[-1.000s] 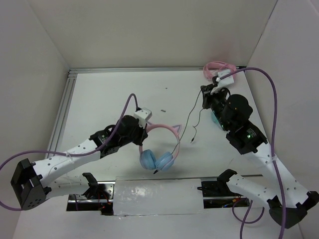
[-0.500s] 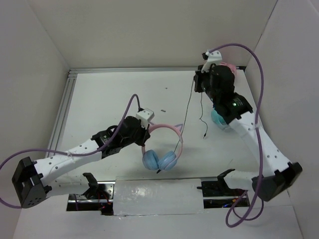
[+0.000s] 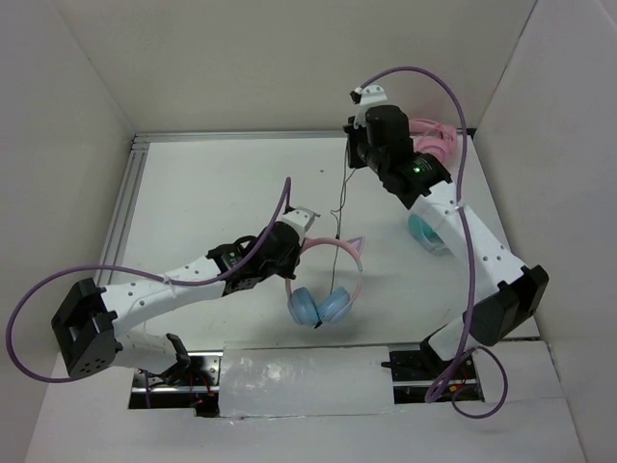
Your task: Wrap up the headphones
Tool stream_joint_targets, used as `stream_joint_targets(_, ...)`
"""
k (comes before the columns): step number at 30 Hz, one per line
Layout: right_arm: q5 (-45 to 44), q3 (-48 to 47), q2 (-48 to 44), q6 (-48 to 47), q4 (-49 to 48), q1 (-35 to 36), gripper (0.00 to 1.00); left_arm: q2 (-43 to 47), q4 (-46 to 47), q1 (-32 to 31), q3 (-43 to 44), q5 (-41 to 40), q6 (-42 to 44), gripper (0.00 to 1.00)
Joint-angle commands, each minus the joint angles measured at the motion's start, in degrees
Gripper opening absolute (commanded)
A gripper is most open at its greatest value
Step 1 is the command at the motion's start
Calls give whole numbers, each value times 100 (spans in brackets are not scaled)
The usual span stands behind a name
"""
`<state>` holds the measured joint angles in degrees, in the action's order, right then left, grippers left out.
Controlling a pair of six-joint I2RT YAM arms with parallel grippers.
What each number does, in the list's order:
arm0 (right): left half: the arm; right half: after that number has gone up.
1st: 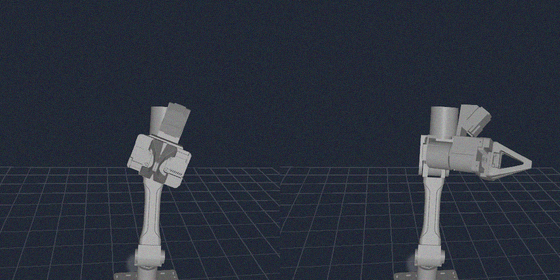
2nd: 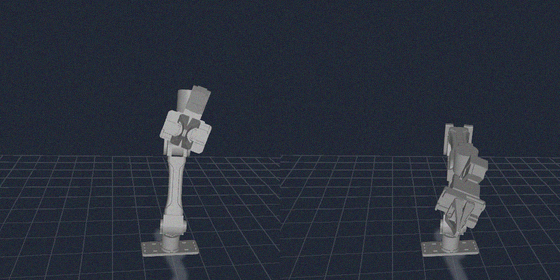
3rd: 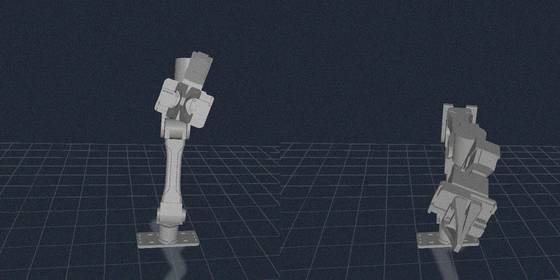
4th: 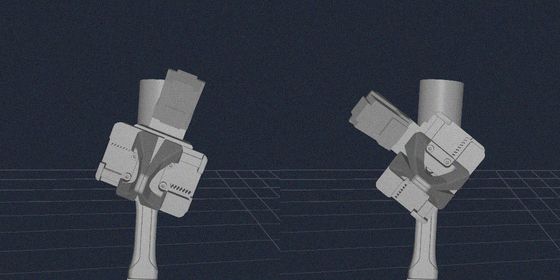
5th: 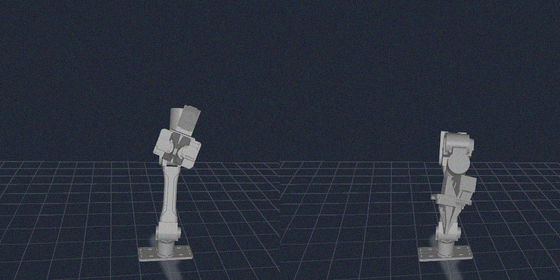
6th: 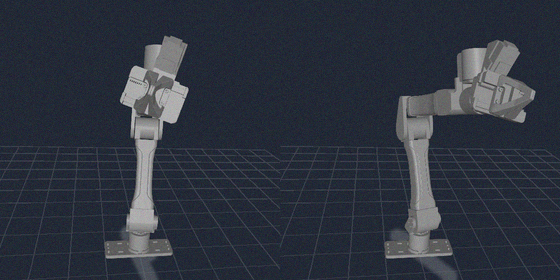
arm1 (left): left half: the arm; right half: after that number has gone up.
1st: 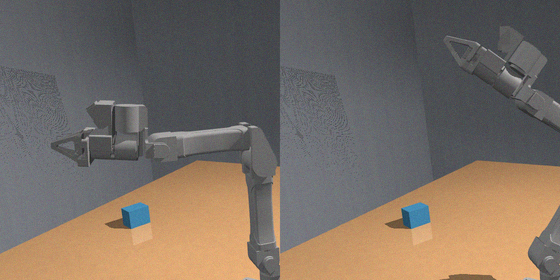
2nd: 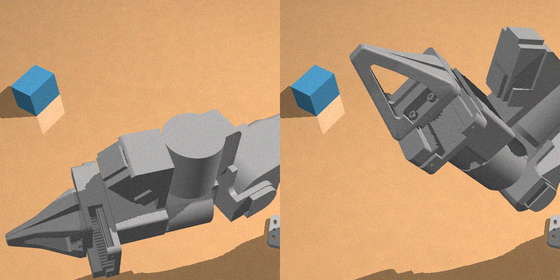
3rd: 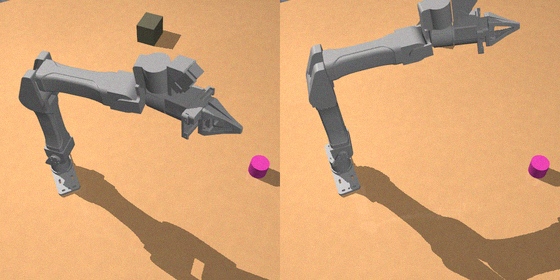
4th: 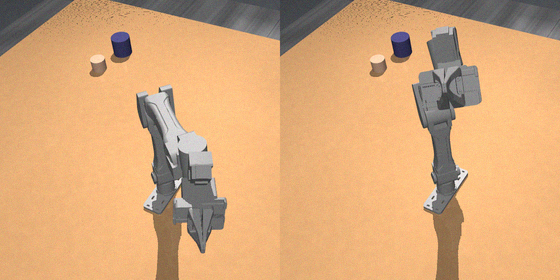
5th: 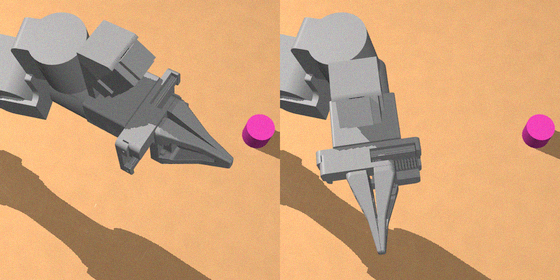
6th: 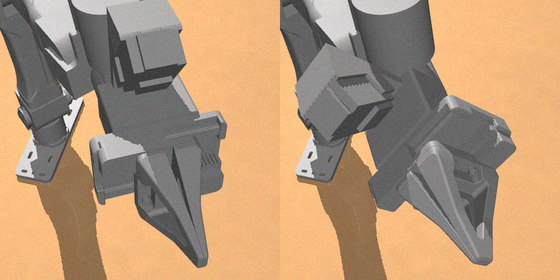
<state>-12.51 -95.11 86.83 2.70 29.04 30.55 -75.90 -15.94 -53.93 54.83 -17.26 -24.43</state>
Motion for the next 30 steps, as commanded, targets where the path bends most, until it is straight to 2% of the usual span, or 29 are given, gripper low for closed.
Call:
stream_joint_targets(1,-41,317,-824,-85,-495,-110,0,164,4,137,256,152,-194,0)
stream_joint_targets(3,-6,545,-1183,-208,-557,204,0,-81,-564,347,580,-100,-517,0)
stream_joint_targets(4,-6,546,-1290,-208,-557,206,0,-214,-568,348,582,-259,-519,0)
stream_joint_targets(5,-40,555,-1395,-391,-522,311,0,-345,-1090,470,843,-374,-693,0)
stream_joint_targets(7,-128,537,-1642,-463,-452,592,0,-705,-1559,611,1117,-550,-1212,0)
stream_joint_targets(11,-629,747,-2072,-498,-258,1023,0,-848,-2429,1156,1574,-691,-2143,0)
stream_joint_targets(13,-515,1029,-2214,-446,-232,1286,0,-883,-2886,1464,1864,-849,-2409,0)
stream_joint_targets(19,-498,2003,-2767,317,-293,2095,0,-953,-3661,2210,2663,-1077,-3084,0)
stream_joint_targets(22,89,2575,-2943,573,-547,2315,0,-1128,-4030,2510,3243,-1087,-3418,0)
stream_joint_targets(24,772,2978,-2996,609,-801,2421,0,-1243,-4153,2633,3629,-1166,-3516,0)
stream_joint_targets(26,1065,3252,-3057,688,-1074,2553,1,-1305,-4119,2790,3928,-1053,-3429,0)
stream_joint_targets(27,1197,3497,-3084,740,-1145,2596,1,-1226,-3770,2844,3956,-930,-3054,0)
stream_joint_targets(29,989,3736,-3128,881,-1260,2614,0,-1077,-3330,2967,3878,-492,-2648,0)
stream_joint_targets(30,587,3911,-3154,968,-1312,2597,0,-980,-3110,3107,3817,-324,-2290,0)
